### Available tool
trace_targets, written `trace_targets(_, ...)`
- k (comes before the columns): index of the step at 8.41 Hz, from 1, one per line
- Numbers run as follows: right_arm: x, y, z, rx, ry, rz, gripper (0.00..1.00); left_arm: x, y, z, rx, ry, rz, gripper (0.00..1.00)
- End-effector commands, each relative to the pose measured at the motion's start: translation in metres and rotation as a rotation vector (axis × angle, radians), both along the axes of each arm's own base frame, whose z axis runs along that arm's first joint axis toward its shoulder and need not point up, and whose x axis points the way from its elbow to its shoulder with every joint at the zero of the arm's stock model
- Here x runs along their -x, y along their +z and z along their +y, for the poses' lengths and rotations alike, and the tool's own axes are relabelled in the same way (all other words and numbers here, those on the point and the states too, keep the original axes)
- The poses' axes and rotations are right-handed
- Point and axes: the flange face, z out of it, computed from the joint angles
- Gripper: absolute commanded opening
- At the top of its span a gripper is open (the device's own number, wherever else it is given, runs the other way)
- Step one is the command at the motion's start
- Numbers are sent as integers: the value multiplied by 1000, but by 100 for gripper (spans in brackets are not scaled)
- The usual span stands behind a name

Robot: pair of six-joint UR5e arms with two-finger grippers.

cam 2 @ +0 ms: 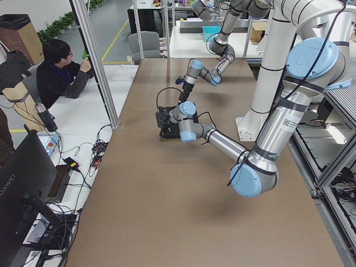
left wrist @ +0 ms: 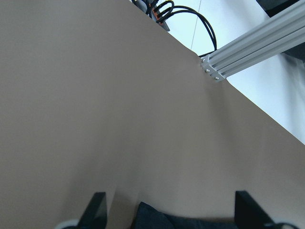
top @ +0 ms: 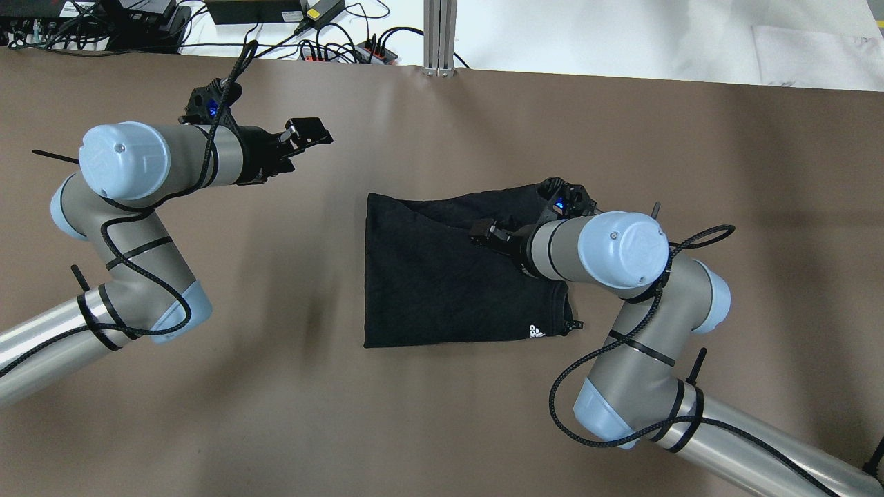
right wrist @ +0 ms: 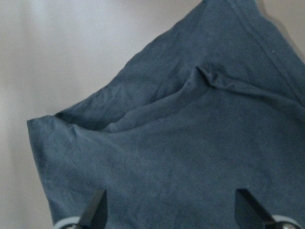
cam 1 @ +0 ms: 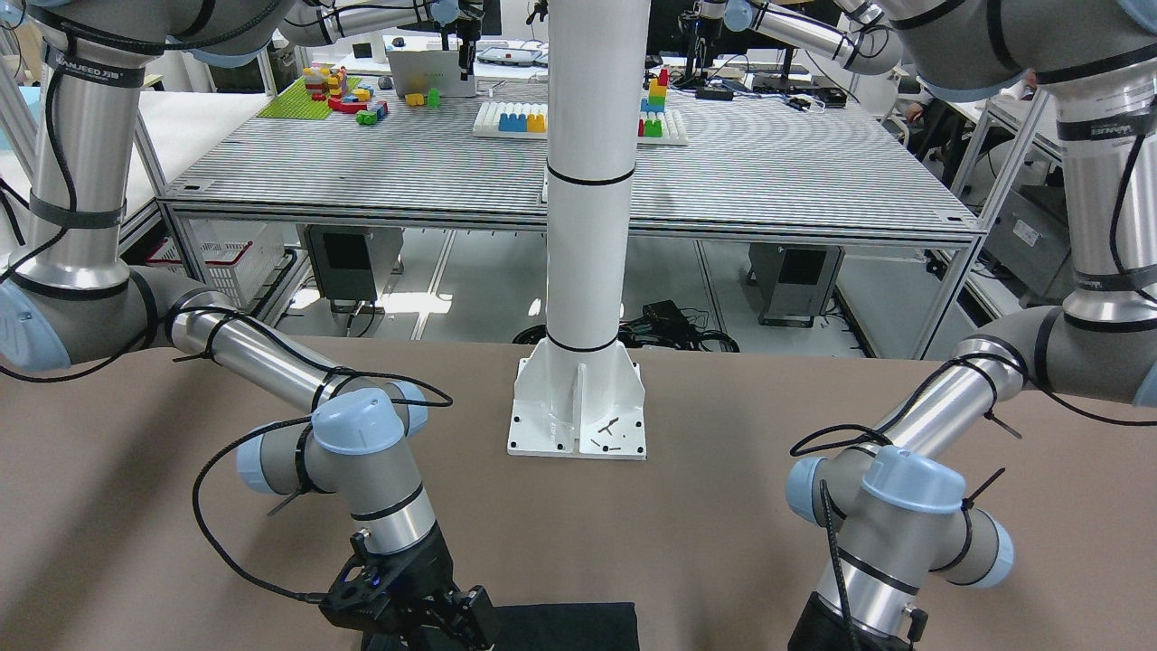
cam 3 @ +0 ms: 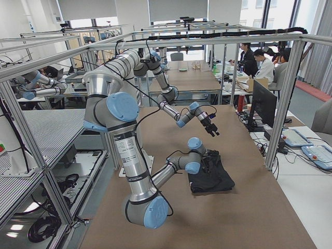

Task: Fold clothes
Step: 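Release the shirt and raise both grippers away from it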

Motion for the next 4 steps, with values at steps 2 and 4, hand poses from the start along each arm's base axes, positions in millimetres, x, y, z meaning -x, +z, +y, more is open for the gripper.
trace_targets(2, -21, 5, -23, -145, -135, 292, 94, 65, 50, -32, -52, 79, -192, 95)
trace_targets(4, -103, 35, -78, -176, -277, 474, 94, 148, 105, -59, -130, 117, -404, 95)
